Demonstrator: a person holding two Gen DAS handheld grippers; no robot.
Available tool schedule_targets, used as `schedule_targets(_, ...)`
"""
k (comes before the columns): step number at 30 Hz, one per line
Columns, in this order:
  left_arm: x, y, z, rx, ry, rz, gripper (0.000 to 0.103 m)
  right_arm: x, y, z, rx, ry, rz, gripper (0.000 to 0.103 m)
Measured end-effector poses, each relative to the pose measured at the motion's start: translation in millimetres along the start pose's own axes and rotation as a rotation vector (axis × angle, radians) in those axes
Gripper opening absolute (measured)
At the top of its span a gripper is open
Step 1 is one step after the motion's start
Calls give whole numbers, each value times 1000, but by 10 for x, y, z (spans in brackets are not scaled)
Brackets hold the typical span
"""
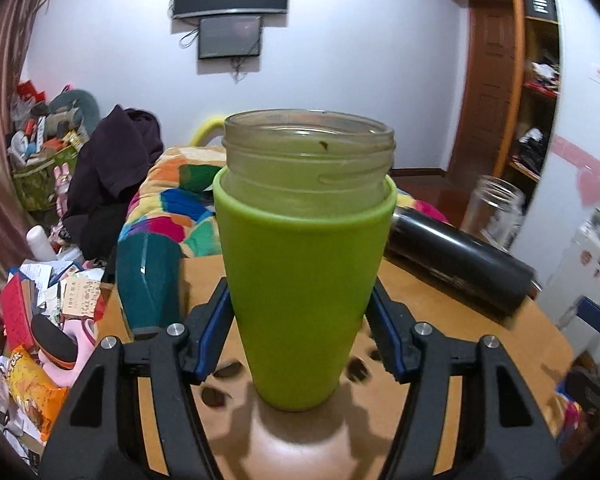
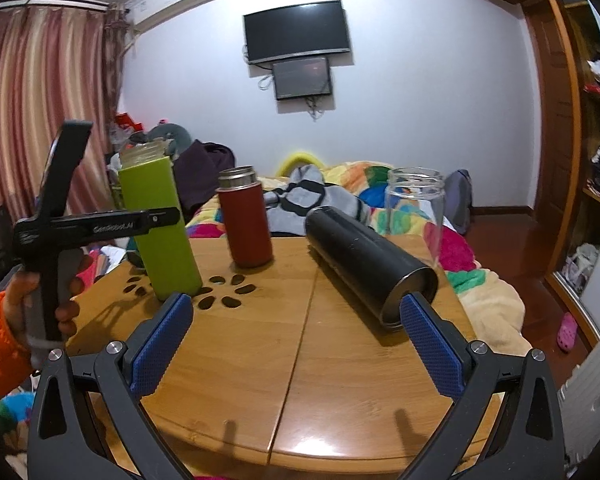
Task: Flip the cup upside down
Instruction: 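Move the left gripper to the lime-green tumbler and close around it, then close the right gripper on the tumbler body while the left gripper holds its top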
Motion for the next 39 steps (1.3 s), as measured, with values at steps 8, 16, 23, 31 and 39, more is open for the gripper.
schedule_targets(8, -543, -434, -247, 48, -26, -130, 64, -22, 177, -189, -62, 17, 77, 103)
schedule_targets(16, -641, -534, -270, 73, -9, -167, 64, 170, 369, -286, -99, 46, 137, 103)
schedule_targets(23, -881, -484, -198, 67, -67, -197, 64, 469, 681, -316, -170, 89, 220, 103)
schedule_targets(31, -917, -364, -16, 24, -66, -257, 64, 801, 805, -334, -182, 122, 264, 84)
schedule_targets(39, -908, -335, 67, -11, -82, -297, 64, 934, 834, -424, -178, 151, 268, 63)
Point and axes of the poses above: each gripper's, at about its wrist camera, not at the fingertips, and x roughly the way its jaws point, y to its left, z to its top, the point moved 7 cm from there along x, roughly the way its jaws point, and after that the axes turned 13 degrees about z, right-handed, at the moved point
